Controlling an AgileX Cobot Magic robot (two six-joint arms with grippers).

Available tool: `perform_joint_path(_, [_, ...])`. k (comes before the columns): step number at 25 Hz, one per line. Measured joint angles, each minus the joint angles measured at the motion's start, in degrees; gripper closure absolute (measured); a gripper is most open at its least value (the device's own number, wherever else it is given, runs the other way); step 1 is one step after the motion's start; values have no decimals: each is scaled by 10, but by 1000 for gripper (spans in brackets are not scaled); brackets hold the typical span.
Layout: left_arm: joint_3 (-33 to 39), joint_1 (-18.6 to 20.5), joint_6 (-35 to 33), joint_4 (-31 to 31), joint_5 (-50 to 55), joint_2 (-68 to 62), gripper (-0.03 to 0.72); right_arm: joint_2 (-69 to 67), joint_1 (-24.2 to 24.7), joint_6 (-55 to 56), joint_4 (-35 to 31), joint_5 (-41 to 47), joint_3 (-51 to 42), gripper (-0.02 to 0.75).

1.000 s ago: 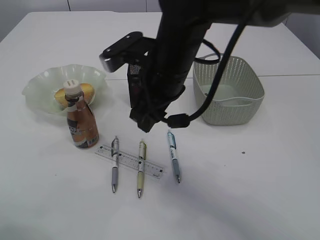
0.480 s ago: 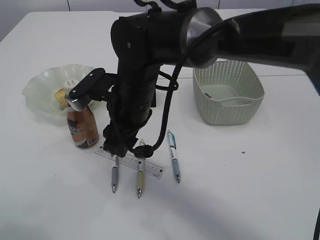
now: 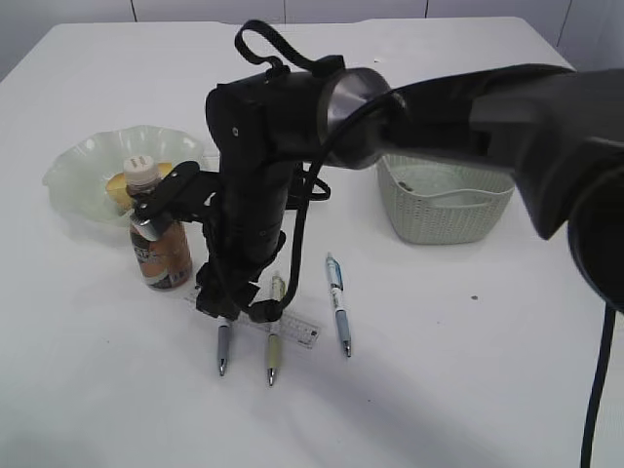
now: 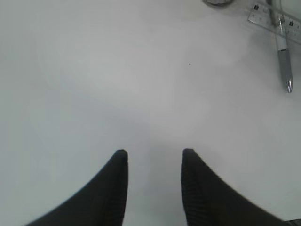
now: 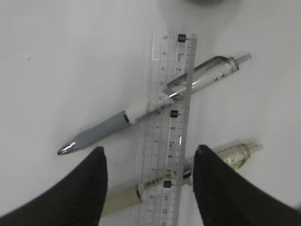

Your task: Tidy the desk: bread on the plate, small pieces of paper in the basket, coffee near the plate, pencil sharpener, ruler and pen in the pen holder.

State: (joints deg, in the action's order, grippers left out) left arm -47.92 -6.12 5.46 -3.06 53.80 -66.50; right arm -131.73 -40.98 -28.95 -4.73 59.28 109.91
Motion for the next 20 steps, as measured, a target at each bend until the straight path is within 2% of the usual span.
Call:
perform_joint_path(8, [0, 0, 0, -1, -13, 0, 408, -27, 0, 6, 16, -3, 21, 310])
perform_joint_path(14, [0, 0, 0, -1, -16, 0, 408, -40, 0, 9, 21, -3, 21, 222])
perform_joint_path(20, [0, 0, 0, -1, -16, 0, 409, -43, 0, 10, 23, -5, 21, 206])
